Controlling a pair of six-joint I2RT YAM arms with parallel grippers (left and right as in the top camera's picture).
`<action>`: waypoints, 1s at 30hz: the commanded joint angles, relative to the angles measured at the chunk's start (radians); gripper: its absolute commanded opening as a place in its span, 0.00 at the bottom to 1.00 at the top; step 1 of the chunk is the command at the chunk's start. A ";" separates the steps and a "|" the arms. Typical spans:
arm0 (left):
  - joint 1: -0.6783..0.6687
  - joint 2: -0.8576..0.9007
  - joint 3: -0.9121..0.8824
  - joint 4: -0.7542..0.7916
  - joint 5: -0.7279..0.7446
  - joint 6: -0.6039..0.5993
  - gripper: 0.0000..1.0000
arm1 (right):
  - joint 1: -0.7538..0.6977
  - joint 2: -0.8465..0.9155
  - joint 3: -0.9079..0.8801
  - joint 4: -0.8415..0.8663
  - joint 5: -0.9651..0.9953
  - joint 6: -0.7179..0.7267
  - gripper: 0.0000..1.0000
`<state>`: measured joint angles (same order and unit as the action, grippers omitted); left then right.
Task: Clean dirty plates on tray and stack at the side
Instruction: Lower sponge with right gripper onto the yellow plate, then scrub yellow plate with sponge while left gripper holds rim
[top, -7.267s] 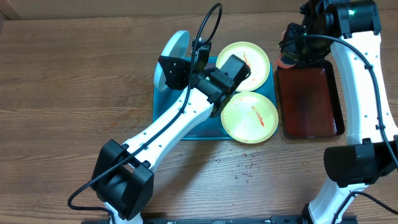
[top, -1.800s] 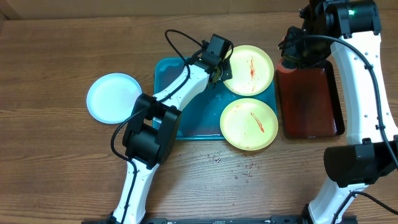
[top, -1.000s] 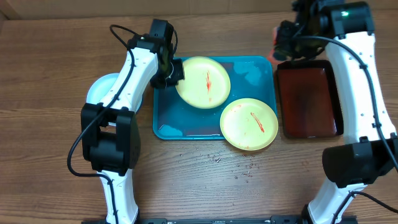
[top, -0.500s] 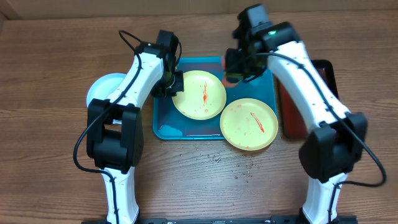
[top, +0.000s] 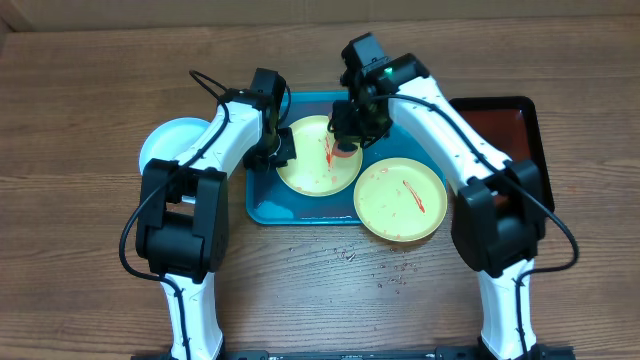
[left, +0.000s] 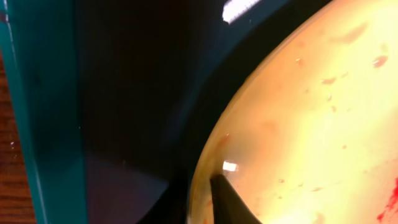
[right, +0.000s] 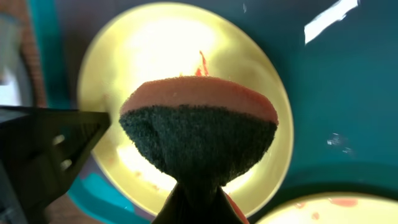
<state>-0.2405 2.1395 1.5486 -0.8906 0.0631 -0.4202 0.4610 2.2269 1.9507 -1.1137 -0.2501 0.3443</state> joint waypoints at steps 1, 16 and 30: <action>0.012 0.047 -0.045 0.007 -0.026 -0.013 0.21 | 0.002 0.041 -0.003 0.008 -0.006 0.008 0.04; 0.014 0.047 -0.048 0.028 0.008 0.049 0.04 | 0.003 0.112 -0.022 0.051 -0.002 0.008 0.04; 0.086 0.047 -0.048 0.040 0.268 0.280 0.04 | 0.026 0.184 -0.027 0.102 -0.090 0.008 0.04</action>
<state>-0.1677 2.1368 1.5341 -0.8539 0.2298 -0.2672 0.4637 2.3688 1.9350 -1.0416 -0.2813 0.3447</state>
